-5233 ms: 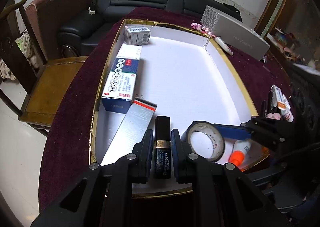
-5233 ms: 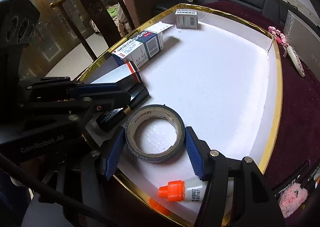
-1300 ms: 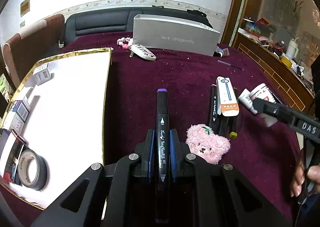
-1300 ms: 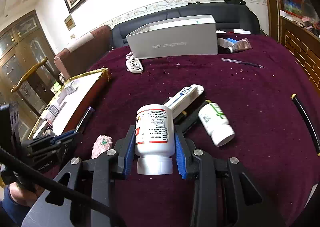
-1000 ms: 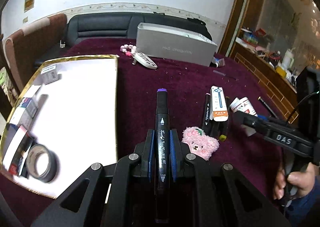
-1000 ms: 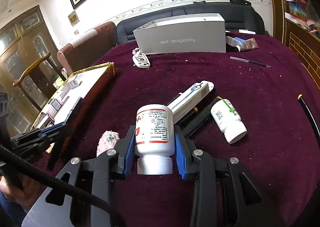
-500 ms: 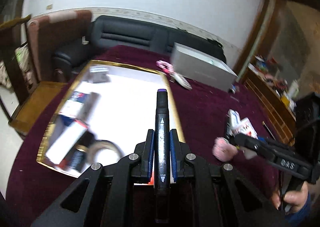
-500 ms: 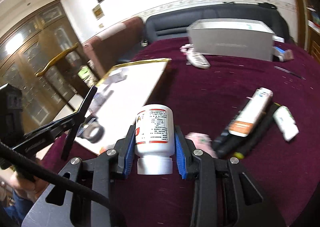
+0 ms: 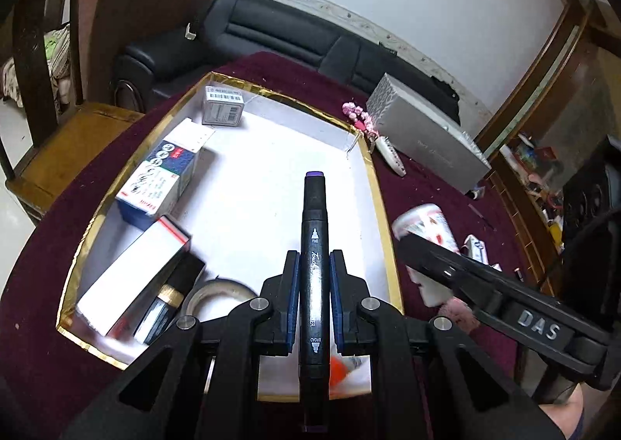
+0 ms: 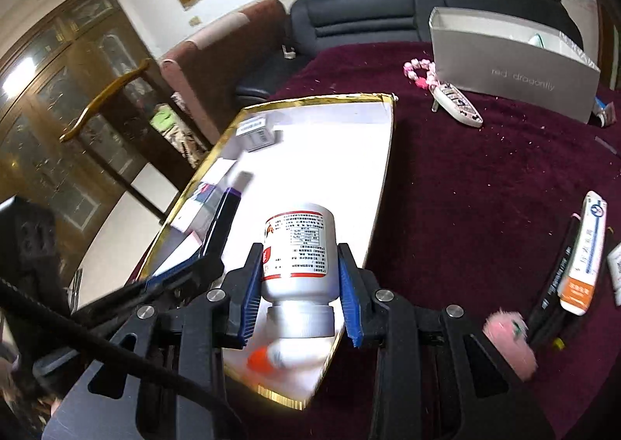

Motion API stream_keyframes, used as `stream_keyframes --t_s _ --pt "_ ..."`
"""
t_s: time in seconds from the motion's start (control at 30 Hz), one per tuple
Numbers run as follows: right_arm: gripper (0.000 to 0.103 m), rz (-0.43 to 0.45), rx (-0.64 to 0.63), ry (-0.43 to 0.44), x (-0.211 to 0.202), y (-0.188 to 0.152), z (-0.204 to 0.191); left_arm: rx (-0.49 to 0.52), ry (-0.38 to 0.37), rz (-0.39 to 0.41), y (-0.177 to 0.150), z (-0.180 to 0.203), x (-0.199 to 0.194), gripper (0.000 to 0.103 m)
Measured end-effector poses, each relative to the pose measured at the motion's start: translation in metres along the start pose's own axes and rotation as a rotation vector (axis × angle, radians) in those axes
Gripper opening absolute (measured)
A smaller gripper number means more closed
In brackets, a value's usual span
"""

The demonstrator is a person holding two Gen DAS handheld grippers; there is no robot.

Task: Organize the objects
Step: 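Carry the marker and white pill bottle into the tray and open both tools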

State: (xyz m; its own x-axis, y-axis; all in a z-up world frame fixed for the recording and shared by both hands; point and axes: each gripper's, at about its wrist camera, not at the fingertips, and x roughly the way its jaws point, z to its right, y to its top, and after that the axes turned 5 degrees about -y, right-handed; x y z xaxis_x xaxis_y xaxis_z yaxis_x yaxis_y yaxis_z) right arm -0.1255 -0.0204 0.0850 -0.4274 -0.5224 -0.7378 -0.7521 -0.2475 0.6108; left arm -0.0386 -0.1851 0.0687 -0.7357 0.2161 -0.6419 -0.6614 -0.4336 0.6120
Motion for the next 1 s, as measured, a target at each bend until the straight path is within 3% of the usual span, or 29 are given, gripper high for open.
stream_keyframes --t_s 0.37,0.57,1.0 --pt "0.034 -0.097 0.047 -0.017 0.045 0.005 0.004 -0.059 -0.007 -0.062 -0.009 -0.01 0.029 0.011" --pt "0.034 -0.109 0.045 -0.032 0.056 0.003 0.006 -0.034 0.004 -0.062 -0.019 -0.008 0.029 0.012" --pt "0.033 -0.143 -0.049 -0.154 0.067 0.005 -0.014 0.02 0.056 -0.05 -0.024 -0.001 0.034 0.011"
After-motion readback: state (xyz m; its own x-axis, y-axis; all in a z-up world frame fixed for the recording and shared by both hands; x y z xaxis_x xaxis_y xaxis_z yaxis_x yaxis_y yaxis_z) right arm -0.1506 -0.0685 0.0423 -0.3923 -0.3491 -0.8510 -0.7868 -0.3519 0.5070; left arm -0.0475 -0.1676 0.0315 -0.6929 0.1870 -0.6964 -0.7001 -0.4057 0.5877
